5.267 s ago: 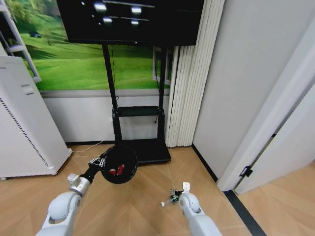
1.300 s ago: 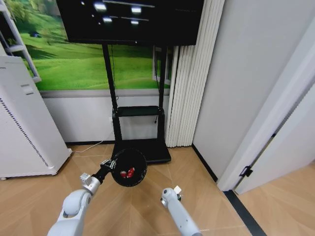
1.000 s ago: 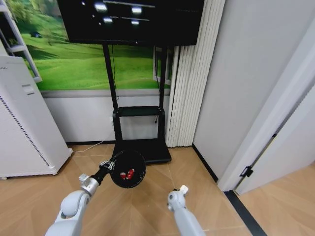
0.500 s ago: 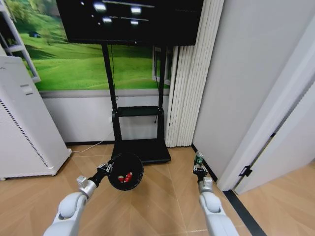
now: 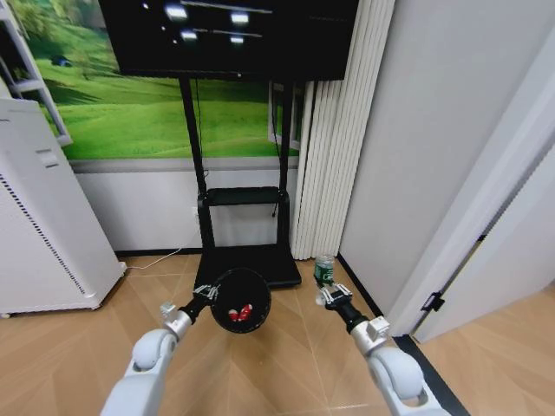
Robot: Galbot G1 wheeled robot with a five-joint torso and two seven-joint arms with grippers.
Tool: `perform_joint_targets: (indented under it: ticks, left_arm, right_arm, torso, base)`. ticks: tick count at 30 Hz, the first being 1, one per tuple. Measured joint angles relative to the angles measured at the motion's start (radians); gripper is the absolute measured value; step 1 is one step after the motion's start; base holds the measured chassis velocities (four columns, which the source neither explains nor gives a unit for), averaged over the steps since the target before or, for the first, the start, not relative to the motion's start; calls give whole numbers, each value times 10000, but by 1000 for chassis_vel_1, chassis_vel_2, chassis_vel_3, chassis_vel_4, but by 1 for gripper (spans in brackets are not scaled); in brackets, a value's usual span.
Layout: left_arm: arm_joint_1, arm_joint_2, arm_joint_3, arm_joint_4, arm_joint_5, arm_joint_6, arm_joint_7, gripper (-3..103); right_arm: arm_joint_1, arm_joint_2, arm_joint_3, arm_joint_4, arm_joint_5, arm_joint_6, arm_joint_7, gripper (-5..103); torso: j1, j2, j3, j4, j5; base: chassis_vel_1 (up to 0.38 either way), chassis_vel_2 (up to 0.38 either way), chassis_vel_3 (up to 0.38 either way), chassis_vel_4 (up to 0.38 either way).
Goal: Pick up the trash bin and place the garbage on the floor into it.
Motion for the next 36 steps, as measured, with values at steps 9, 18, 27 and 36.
perform_joint_targets:
  ticks: [9,18,27,36]
  left_arm:
    - [-42,-464,497,120,288,1,57,7]
    - [-63,-711,604,201,453,-62,92,7]
    - [-61,-781,642,196,496,-144,116,7]
    - [113,-418,393,-45,284,-141,164,7]
  right_arm:
    - [929,144,-1738,-267,182,-806,1073,25]
    - [900,164,-2528,275,999,-1904,2094,33]
    - [976,173,-3013,280,801,-2231,2503,65]
    - [1525,392,-2878,-131,852,-2075,3154,99]
  torso:
    - [1,0,1,2,-2]
    - [0,0,1,0,-3]
    - [0,-1,1,1,-3]
    - [1,-1,2,3,-3]
  base:
    - [0,0,0,0]
    - [0,0,0,0]
    - [0,0,0,0]
    - [0,0,0,0]
